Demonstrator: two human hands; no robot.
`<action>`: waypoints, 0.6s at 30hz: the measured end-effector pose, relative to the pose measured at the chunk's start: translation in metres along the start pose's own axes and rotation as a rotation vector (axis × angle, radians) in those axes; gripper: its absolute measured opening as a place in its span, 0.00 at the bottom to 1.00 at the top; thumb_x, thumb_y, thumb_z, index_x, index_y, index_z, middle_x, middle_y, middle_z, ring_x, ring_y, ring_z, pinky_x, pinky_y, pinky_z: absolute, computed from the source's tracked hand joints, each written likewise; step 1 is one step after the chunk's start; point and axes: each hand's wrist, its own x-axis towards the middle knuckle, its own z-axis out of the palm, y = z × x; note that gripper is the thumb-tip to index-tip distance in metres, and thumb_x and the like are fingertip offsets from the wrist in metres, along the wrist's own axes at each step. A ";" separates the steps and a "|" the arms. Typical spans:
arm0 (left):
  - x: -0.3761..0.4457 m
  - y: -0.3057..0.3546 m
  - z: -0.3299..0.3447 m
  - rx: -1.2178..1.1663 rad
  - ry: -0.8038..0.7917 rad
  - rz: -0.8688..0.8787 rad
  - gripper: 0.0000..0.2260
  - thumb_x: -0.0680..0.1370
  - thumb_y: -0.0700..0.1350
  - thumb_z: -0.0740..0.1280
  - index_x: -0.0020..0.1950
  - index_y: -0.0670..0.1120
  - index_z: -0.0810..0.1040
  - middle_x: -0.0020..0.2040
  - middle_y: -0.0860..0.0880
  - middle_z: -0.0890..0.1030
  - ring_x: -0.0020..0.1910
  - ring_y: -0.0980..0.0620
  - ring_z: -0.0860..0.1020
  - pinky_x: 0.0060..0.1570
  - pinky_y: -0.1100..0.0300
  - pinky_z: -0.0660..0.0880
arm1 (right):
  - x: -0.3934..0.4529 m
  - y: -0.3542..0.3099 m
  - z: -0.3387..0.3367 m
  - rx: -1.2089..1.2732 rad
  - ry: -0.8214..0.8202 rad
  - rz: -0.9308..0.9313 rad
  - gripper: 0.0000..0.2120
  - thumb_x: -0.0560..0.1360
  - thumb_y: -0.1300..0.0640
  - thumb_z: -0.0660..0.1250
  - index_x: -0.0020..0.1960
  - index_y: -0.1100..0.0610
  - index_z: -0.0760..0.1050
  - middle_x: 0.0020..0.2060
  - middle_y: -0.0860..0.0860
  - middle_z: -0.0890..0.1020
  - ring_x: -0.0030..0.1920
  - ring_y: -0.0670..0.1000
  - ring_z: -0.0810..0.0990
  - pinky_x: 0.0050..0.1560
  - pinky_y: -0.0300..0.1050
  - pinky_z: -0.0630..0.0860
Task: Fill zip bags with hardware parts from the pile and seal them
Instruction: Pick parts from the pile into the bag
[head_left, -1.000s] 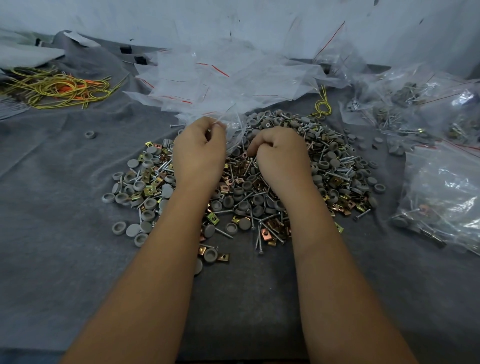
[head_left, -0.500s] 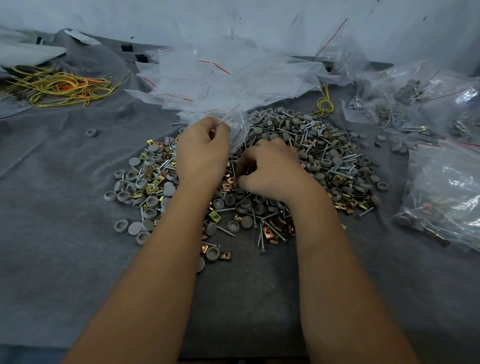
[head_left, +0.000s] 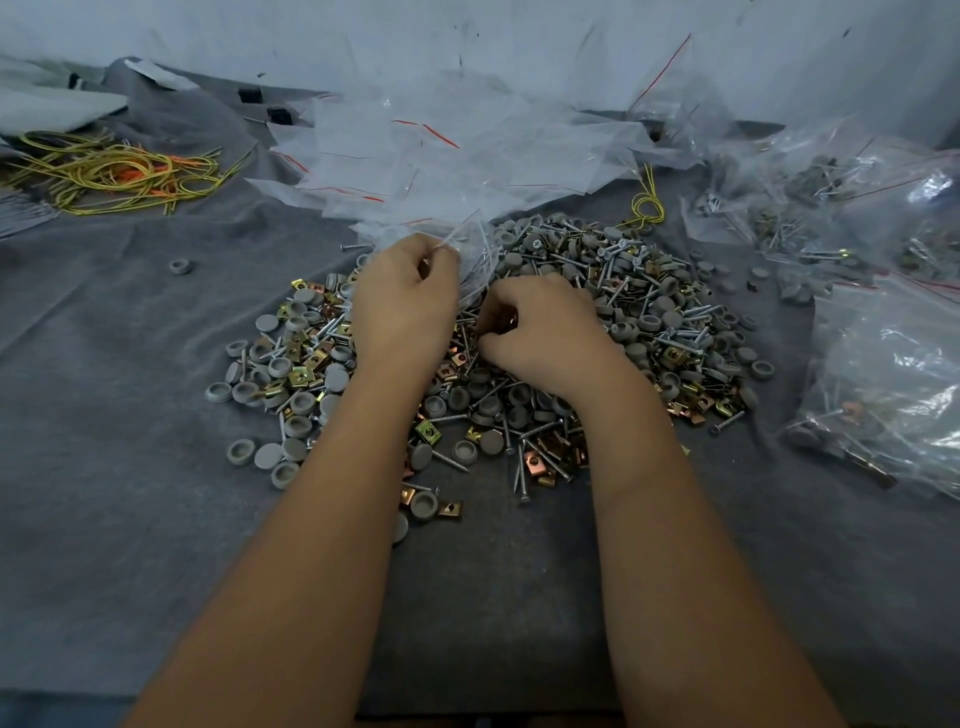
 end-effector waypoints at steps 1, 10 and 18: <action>0.000 0.000 0.000 -0.001 -0.002 0.000 0.12 0.73 0.51 0.59 0.44 0.50 0.81 0.24 0.54 0.71 0.23 0.57 0.66 0.30 0.58 0.61 | 0.000 0.000 0.000 0.031 0.025 0.003 0.03 0.71 0.54 0.68 0.44 0.49 0.78 0.43 0.45 0.80 0.55 0.53 0.74 0.57 0.48 0.63; 0.000 0.001 0.000 0.009 0.005 -0.007 0.11 0.75 0.49 0.60 0.44 0.50 0.81 0.26 0.53 0.73 0.25 0.56 0.68 0.31 0.57 0.65 | -0.001 0.002 0.003 0.285 0.252 -0.017 0.07 0.72 0.60 0.68 0.44 0.48 0.74 0.36 0.44 0.80 0.41 0.45 0.79 0.45 0.44 0.76; 0.000 0.001 0.000 0.012 0.012 -0.015 0.13 0.73 0.52 0.58 0.44 0.51 0.81 0.26 0.53 0.74 0.25 0.55 0.68 0.32 0.58 0.65 | 0.000 0.000 0.001 0.401 0.509 -0.005 0.09 0.72 0.61 0.71 0.42 0.47 0.75 0.37 0.44 0.81 0.40 0.44 0.80 0.39 0.37 0.75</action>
